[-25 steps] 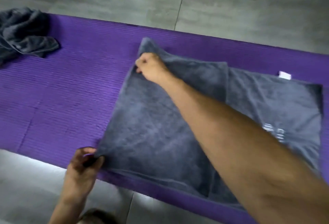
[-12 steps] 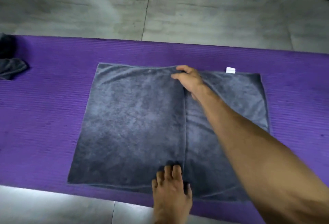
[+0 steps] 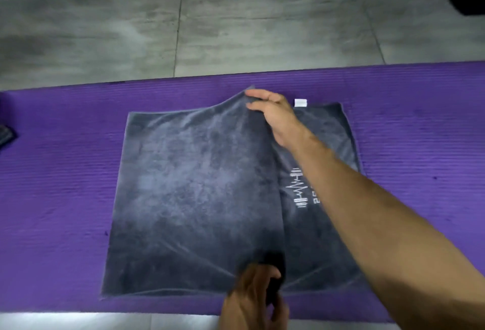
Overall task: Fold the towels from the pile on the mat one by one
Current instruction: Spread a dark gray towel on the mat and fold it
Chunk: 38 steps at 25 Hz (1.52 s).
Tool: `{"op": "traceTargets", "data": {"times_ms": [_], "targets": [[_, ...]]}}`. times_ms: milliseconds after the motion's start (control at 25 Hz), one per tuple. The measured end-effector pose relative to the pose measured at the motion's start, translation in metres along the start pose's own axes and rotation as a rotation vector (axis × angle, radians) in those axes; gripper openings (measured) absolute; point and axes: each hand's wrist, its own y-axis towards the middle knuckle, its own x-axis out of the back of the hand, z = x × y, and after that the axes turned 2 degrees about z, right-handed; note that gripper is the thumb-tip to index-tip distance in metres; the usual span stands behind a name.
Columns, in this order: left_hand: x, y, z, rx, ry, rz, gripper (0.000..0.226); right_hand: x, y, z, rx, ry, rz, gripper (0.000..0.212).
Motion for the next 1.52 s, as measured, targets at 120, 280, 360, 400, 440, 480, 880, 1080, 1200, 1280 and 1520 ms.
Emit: {"op": "traceTargets", "data": {"times_ms": [120,280,360,400,440,480,880,1080,1200,1280,1520], "targets": [[-0.034,0.009,-0.035,-0.122,-0.113,0.065,0.029,0.067,-0.009,0.017,0.056,-0.032,-0.064,0.03],[-0.075,0.02,-0.063,-0.02,-0.21,0.253,0.026,0.138,-0.015,0.017,-0.019,-0.142,-0.122,0.022],[-0.085,0.022,-0.069,0.093,-0.229,0.405,0.032,0.155,-0.016,0.011,-0.092,-0.209,-0.102,0.031],[-0.089,0.023,-0.072,0.1,-0.215,0.44,0.033,0.161,-0.017,0.009,-0.104,-0.221,-0.098,0.034],[-0.094,0.026,-0.074,0.089,-0.219,0.454,0.032,0.164,-0.017,0.008,-0.102,-0.218,-0.099,0.035],[-0.096,0.029,-0.079,0.068,-0.225,0.447,0.031,0.168,-0.016,0.007,-0.095,-0.198,-0.104,0.035],[-0.106,0.033,-0.08,0.03,-0.331,0.731,0.046,0.179,-0.021,-0.019,0.12,-0.471,-0.318,0.043],[-0.047,0.093,0.006,-0.036,-0.212,0.36,0.026,0.131,-0.045,-0.067,0.476,-1.267,-0.371,0.051],[-0.005,0.171,0.1,0.014,0.241,0.12,0.051,0.12,-0.041,-0.087,0.261,-1.491,-0.37,0.058],[0.026,0.219,0.153,0.154,0.499,0.209,0.073,0.121,-0.036,-0.088,0.215,-1.552,-0.379,0.062],[0.059,0.293,0.209,0.487,0.578,0.338,0.069,0.118,-0.033,-0.086,0.169,-1.554,-0.395,0.068]]}}
